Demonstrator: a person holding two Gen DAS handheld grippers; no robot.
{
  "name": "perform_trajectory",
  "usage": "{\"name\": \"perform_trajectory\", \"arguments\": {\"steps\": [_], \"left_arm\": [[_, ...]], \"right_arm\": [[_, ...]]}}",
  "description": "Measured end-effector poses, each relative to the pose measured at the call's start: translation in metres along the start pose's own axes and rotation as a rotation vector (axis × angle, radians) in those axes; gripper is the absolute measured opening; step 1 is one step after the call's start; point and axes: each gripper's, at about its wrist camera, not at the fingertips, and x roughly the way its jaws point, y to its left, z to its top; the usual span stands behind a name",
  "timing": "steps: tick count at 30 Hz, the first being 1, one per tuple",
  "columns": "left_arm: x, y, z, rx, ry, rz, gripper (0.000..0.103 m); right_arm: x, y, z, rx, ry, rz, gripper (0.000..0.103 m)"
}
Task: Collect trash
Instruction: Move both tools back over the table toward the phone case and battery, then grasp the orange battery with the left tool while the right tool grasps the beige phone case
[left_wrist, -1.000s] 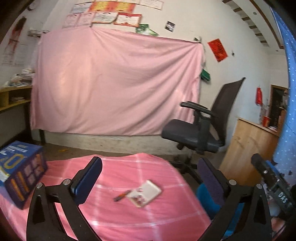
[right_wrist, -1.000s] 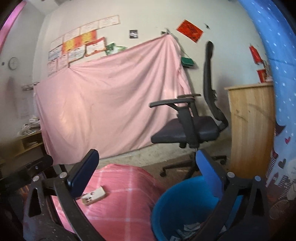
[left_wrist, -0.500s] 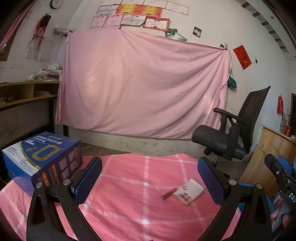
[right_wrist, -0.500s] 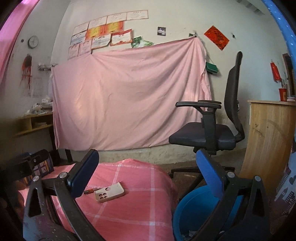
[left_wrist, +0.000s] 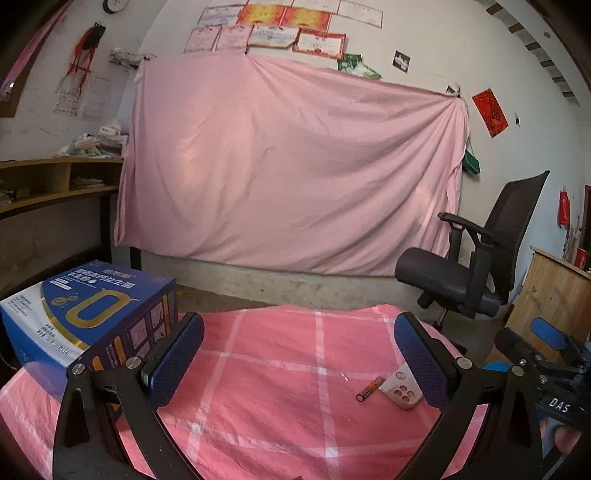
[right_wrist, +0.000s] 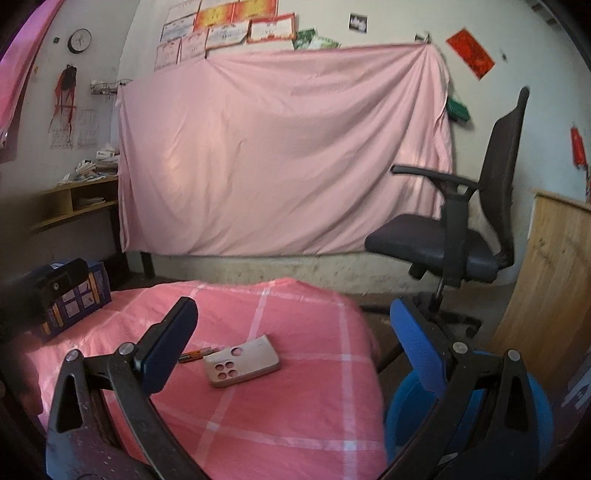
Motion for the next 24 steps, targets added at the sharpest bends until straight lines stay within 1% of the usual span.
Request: {"name": "perform_trajectory", "arguments": {"steps": [3, 7, 8, 10, 11, 12, 13, 14, 16, 17, 18, 20, 24], "left_arm": [[0.011, 0.003, 0.002, 0.000, 0.052, -0.012, 0.101], [0.028, 0.004, 0.000, 0.000, 0.146, -0.035, 0.100], [0.031, 0.003, -0.001, 0.001, 0.161, -0.038, 0.100], [0.036, 0.002, -0.002, 0.004, 0.185, -0.051, 0.099], [0.038, 0.002, -0.002, 0.009, 0.196, -0.056, 0.096], [0.040, 0.001, -0.002, 0.015, 0.208, -0.063, 0.094], [0.044, 0.000, -0.003, 0.022, 0.228, -0.074, 0.090], [0.047, -0.001, -0.004, 0.030, 0.250, -0.083, 0.084], [0.054, -0.004, -0.007, 0.038, 0.289, -0.105, 0.077], [0.058, -0.005, -0.009, 0.044, 0.313, -0.119, 0.071], [0.061, -0.005, -0.010, 0.046, 0.329, -0.127, 0.069], [0.069, -0.008, -0.013, 0.053, 0.375, -0.157, 0.059], [0.081, -0.014, -0.016, 0.064, 0.444, -0.200, 0.051]], "right_arm": [[0.014, 0.002, -0.003, 0.011, 0.047, 0.000, 0.103], [0.033, 0.004, -0.008, 0.013, 0.134, 0.000, 0.103], [0.040, 0.004, -0.010, 0.016, 0.167, 0.002, 0.101], [0.050, 0.004, -0.013, 0.018, 0.214, 0.008, 0.091], [0.057, 0.003, -0.015, 0.022, 0.249, 0.017, 0.088], [0.062, 0.002, -0.017, 0.028, 0.275, 0.021, 0.081], [0.067, 0.001, -0.019, 0.033, 0.299, 0.024, 0.073], [0.072, 0.000, -0.021, 0.038, 0.324, 0.033, 0.070], [0.083, -0.002, -0.024, 0.048, 0.365, 0.052, 0.062], [0.087, -0.003, -0.025, 0.053, 0.386, 0.058, 0.060], [0.091, -0.003, -0.026, 0.056, 0.400, 0.063, 0.057], [0.100, -0.004, -0.028, 0.062, 0.439, 0.078, 0.055], [0.108, -0.004, -0.030, 0.065, 0.474, 0.101, 0.050]]}}
